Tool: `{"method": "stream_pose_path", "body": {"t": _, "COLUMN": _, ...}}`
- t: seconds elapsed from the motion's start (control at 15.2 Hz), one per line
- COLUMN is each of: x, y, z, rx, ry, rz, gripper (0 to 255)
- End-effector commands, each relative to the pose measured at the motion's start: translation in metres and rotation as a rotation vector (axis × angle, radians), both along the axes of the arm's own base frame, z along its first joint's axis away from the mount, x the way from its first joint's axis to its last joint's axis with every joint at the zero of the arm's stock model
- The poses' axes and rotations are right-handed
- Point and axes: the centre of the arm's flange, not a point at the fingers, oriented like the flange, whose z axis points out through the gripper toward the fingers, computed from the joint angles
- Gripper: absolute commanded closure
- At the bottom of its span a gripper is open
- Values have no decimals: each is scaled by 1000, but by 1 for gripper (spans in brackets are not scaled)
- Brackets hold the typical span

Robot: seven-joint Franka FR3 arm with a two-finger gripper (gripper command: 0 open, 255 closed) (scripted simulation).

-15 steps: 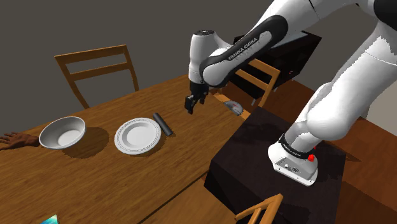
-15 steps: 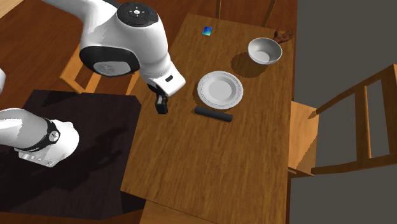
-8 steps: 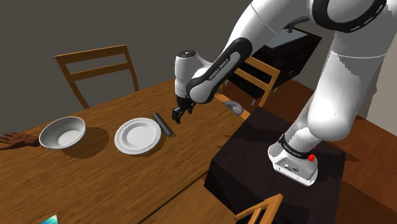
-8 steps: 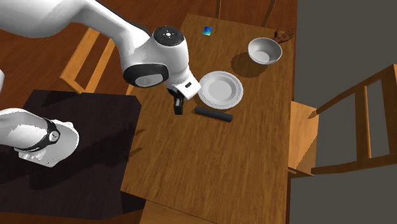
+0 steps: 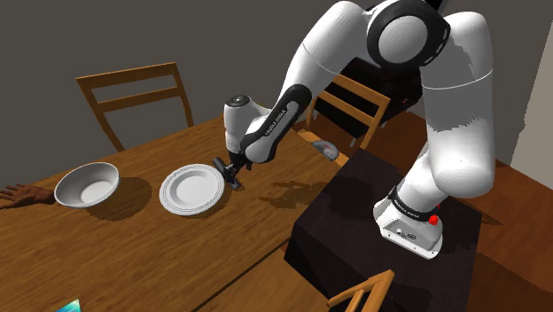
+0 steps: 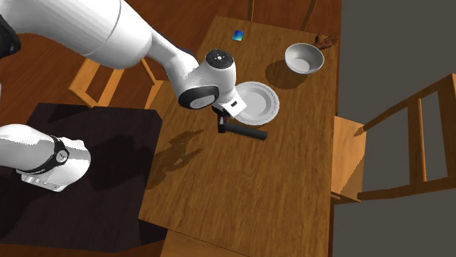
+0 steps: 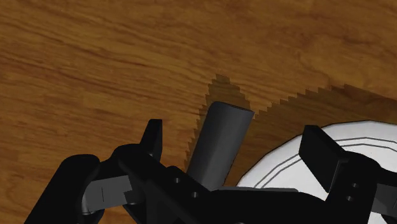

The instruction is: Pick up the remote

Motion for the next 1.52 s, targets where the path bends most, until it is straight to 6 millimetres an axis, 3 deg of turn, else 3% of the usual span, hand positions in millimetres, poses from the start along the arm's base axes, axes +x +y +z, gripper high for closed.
{"method": "stream_pose_path", "body": {"t": 0.0, "x": 14, "y": 11, "z": -22, "rx": -4, "ry": -4, "rz": -5, "gripper": 0}}
{"method": "stream_pose_path", "body": {"t": 0.53, "x": 16, "y": 12, "z": -65, "rx": -4, "ry": -5, "rz": -6, "gripper": 0}}
{"method": "stream_pose_path", "body": {"t": 0.66, "x": 16, "y": 12, "z": -65, "rx": -4, "ry": -5, "rz": -6, "gripper": 0}}
{"method": "stream_pose_path", "body": {"t": 0.73, "x": 17, "y": 12, "z": -65, "rx": -4, "ry": -4, "rz": -6, "gripper": 255}}
{"method": "stream_pose_path", "body": {"t": 1.32, "x": 16, "y": 12, "z": -65, "rx": -4, "ry": -5, "rz": -6, "gripper": 255}}
{"method": "stream_pose_path", "body": {"t": 1.45, "x": 16, "y": 12, "z": -55, "rx": -4, "ry": -5, "rz": -6, "gripper": 255}}
